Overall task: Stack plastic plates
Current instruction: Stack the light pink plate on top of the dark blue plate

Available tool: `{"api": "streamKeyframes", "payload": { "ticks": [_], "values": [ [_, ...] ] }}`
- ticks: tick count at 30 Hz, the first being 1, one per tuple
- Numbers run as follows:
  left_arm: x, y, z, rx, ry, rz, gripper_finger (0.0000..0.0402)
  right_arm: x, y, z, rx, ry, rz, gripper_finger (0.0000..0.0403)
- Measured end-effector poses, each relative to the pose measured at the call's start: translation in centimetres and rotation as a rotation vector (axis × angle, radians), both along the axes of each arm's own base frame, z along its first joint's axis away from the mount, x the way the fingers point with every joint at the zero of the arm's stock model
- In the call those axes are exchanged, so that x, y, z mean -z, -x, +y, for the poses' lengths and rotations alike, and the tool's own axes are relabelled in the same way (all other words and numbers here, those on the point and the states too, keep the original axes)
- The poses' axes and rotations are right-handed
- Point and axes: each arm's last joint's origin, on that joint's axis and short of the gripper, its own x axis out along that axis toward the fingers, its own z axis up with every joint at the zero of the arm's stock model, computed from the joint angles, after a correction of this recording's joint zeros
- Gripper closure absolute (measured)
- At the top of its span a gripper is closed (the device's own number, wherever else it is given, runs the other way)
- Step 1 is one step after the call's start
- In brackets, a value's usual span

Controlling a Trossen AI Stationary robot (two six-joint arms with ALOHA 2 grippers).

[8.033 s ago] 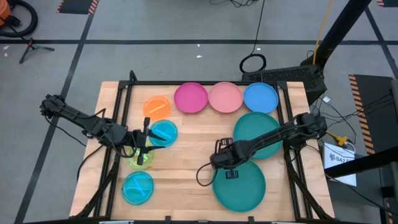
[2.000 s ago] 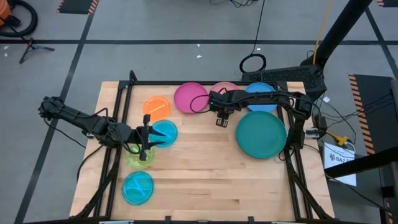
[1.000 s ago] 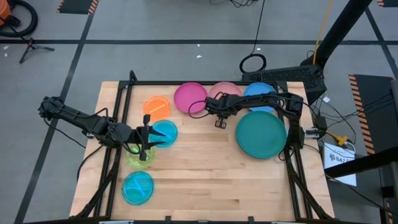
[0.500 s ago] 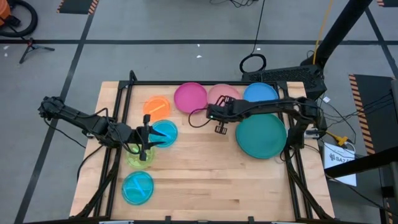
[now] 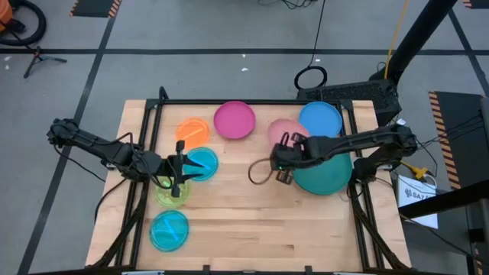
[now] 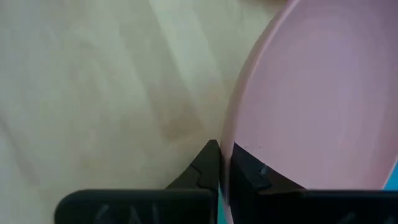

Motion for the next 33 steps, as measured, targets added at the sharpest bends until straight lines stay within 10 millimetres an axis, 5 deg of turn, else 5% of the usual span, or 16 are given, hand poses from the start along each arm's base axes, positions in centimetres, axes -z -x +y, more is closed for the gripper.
{"api": "streamKeyframes", "payload": {
  "ticks": [8, 16, 23, 33],
  "values": [
    [0.0, 0.0, 0.0, 0.000, 0.000, 0.000, 0.0277, 0.4, 3.3, 2.5, 0.148, -0.053, 0.225, 0.0397],
    [0.0, 0.0, 0.0, -0.002, 0.004, 0.000, 0.0277, 3.5, 5.0, 4.2, 0.114, -0.029, 0.313, 0.0397],
    [0.0, 0.0, 0.0, -0.002, 0.005, 0.000, 0.0277, 6.1, 6.1, 4.9, 0.132, -0.062, 0.329, 0.0397],
    [0.0, 0.0, 0.0, -0.003, 0.008, -0.001, 0.0277, 7.1, 6.5, 5.3, 0.159, -0.059, 0.309, 0.0380]
  ]
}}
